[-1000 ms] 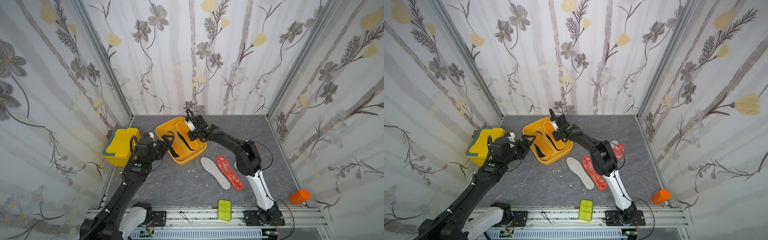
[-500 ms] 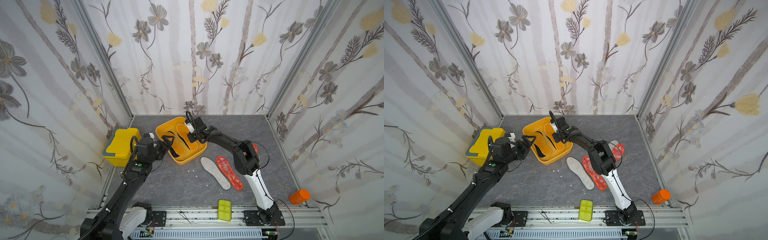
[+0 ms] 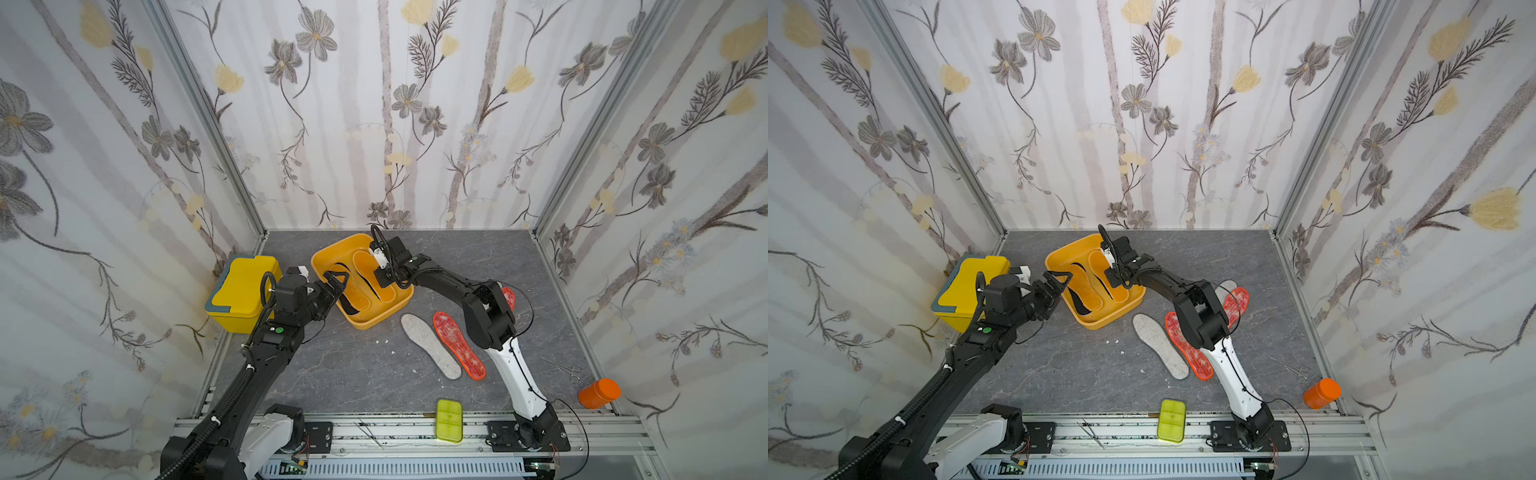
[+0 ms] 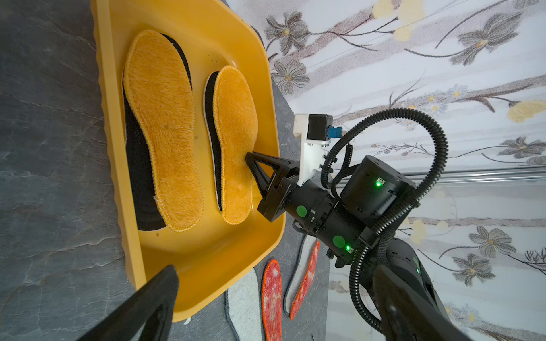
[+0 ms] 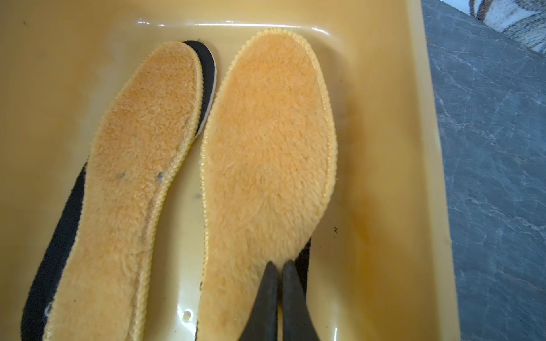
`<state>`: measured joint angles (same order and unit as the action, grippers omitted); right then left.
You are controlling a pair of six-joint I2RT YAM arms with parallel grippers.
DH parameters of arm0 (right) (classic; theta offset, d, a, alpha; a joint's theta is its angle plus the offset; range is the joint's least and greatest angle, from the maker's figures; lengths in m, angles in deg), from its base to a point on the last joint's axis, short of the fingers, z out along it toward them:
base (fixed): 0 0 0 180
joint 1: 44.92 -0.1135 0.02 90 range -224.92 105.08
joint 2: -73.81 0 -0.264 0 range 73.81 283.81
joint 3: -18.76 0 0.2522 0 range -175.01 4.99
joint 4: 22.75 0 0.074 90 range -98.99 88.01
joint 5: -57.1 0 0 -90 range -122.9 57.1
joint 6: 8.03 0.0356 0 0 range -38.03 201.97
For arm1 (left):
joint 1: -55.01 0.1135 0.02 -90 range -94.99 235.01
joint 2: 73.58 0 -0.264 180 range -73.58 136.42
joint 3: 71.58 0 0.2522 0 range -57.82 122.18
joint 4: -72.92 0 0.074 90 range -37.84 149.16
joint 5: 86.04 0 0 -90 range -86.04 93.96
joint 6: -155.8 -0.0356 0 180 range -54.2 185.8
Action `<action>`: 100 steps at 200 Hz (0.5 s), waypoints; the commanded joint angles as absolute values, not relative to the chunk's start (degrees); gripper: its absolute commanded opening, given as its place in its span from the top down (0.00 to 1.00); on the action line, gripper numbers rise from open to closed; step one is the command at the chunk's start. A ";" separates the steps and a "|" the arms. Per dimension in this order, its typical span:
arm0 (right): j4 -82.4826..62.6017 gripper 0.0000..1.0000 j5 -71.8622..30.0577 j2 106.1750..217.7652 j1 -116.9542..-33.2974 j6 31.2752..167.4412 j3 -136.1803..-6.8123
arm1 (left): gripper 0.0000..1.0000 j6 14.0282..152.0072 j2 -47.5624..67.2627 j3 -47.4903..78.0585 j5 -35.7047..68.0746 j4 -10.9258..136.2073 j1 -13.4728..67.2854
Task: Put the insoles into the storage box
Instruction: Place the insole in the storage box.
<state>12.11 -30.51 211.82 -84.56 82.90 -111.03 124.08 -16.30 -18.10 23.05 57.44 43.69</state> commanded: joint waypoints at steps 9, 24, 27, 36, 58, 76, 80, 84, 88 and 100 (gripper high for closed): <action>10.70 1.00 -31.15 212.71 -84.56 83.08 -111.46 | 0.00 123.77 -16.36 -18.10 22.94 58.72 43.73; 10.62 1.00 -31.06 213.14 -84.57 83.29 -111.51 | 0.00 123.79 -16.36 -18.11 22.89 58.71 43.73; 10.56 1.00 -31.10 213.24 -84.54 83.41 -111.51 | 0.00 123.74 -16.36 -18.13 22.86 58.62 43.75; 10.60 0.99 -31.13 213.45 -84.54 83.53 -111.46 | 0.00 123.72 -16.41 -18.10 22.84 58.63 43.72; 10.52 0.93 -31.22 213.94 -84.57 83.95 -111.52 | 0.00 123.64 -16.36 -18.00 22.85 58.54 43.76; 10.43 0.87 -31.18 213.99 -84.54 84.63 -111.51 | 0.00 123.57 -16.21 -17.81 22.91 58.54 43.76; 10.35 0.85 -31.05 213.91 -84.55 84.80 -111.51 | 0.00 123.48 -16.19 -17.79 22.93 58.54 43.76; 10.32 0.84 -30.85 213.84 -84.43 84.90 -111.47 | 0.00 123.53 -16.12 -17.82 22.90 58.54 43.77; 10.26 0.83 -30.69 213.73 -84.43 84.91 -111.54 | 0.00 123.54 -16.10 -17.77 22.93 58.54 43.77; 10.09 0.79 -30.62 213.32 -84.39 84.93 -111.53 | 0.00 123.53 -15.95 -17.69 22.91 58.54 43.78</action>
<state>11.44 -30.90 213.81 -84.56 84.13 -111.03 124.08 -16.19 -18.10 23.05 57.44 43.69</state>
